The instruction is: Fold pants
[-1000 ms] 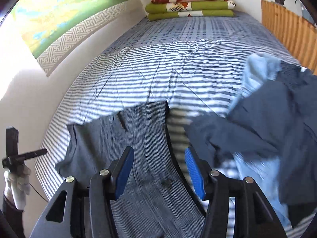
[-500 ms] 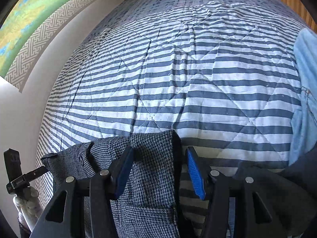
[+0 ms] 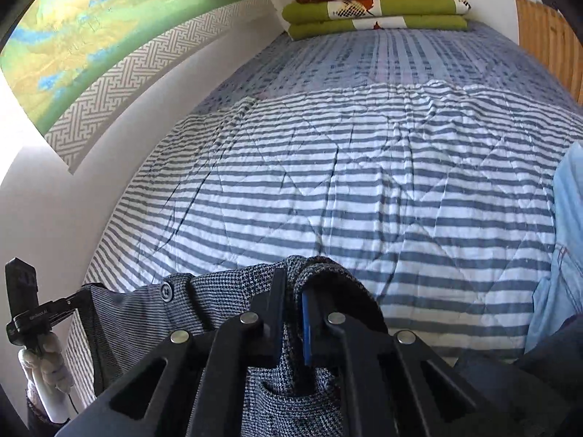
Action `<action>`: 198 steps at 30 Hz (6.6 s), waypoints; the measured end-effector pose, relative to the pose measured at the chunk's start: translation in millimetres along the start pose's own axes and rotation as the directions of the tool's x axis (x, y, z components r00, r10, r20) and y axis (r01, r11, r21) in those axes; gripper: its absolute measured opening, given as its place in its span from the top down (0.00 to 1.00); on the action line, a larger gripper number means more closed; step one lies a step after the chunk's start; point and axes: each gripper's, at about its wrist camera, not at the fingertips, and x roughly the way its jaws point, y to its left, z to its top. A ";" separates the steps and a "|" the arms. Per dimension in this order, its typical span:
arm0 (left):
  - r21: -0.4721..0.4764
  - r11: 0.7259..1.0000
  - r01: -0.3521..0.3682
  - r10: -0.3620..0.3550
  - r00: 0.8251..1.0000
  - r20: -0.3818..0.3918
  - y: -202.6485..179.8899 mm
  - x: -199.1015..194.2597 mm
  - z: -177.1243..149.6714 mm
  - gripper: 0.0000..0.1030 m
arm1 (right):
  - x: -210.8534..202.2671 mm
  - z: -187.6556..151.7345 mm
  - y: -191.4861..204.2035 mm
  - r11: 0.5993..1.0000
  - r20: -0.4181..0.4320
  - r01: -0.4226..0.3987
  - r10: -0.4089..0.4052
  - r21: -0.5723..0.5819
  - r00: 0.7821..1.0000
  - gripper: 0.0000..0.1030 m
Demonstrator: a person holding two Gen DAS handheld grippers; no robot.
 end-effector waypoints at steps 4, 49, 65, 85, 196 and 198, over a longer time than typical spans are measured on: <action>-0.012 0.987 -0.159 0.156 0.977 -0.146 12.5 35.1 3.7 0.79 | 46.5 -4.3 4.8 0.986 -0.158 0.153 -0.161 -0.063 0.974 0.76; -0.105 0.992 0.069 -0.087 0.980 -0.180 -35.0 -115.5 -270.5 0.92 | -139.3 -346.9 149.7 0.963 -0.309 -0.203 0.141 -0.179 0.941 0.62; 0.554 0.817 -0.158 0.253 0.962 -0.099 -106.8 -155.6 -316.7 0.46 | -163.0 -338.3 75.4 0.991 -0.279 -0.103 0.075 -0.089 0.957 0.62; 0.945 0.325 0.039 0.469 0.861 -0.196 -163.0 -90.2 -471.8 0.41 | -138.6 -300.9 -77.4 0.927 -0.243 -0.009 0.108 0.376 0.964 0.39; 0.351 0.936 0.031 0.014 0.992 -0.126 -117.2 66.0 -10.6 0.51 | -66.5 -150.7 -41.7 0.970 -0.109 0.119 -0.097 0.212 0.989 0.43; 0.347 0.938 -0.016 0.057 0.992 -0.110 -112.6 85.3 -4.5 0.50 | -57.1 -147.0 -38.5 0.971 -0.113 0.130 -0.109 0.199 0.988 0.43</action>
